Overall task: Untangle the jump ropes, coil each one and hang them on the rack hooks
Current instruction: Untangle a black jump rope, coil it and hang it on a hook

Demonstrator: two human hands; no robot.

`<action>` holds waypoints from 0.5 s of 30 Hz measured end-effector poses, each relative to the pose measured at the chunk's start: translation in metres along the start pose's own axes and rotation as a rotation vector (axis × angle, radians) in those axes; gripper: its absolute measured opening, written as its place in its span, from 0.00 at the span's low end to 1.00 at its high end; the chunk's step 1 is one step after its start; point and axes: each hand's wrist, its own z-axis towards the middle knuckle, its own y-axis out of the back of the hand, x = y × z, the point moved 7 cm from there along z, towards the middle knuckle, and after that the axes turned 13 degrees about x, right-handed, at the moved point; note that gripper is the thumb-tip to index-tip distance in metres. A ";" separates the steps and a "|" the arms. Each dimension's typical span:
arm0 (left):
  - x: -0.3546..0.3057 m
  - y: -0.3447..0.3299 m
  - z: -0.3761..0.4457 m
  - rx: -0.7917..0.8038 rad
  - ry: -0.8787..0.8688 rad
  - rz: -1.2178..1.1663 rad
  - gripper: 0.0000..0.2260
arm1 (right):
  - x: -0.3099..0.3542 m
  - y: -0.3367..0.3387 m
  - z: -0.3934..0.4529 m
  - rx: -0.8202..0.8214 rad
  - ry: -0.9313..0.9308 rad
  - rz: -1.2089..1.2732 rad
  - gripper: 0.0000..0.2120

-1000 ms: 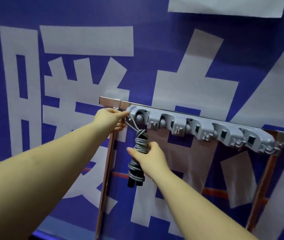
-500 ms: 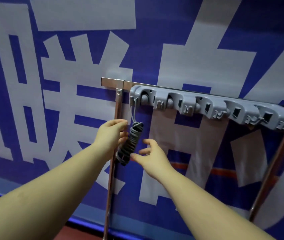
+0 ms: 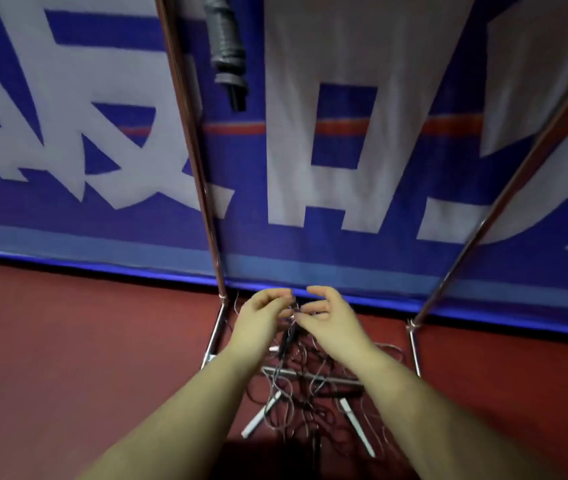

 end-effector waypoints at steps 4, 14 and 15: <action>0.102 0.023 -0.003 -0.059 0.199 -0.028 0.04 | -0.102 -0.012 -0.011 -0.020 -0.149 0.110 0.21; 0.210 0.043 0.055 -0.077 0.430 0.094 0.04 | -0.239 -0.024 0.030 -0.022 -0.430 0.156 0.15; 0.223 0.050 0.061 -0.089 0.448 0.129 0.04 | -0.254 -0.023 0.035 -0.039 -0.464 0.151 0.16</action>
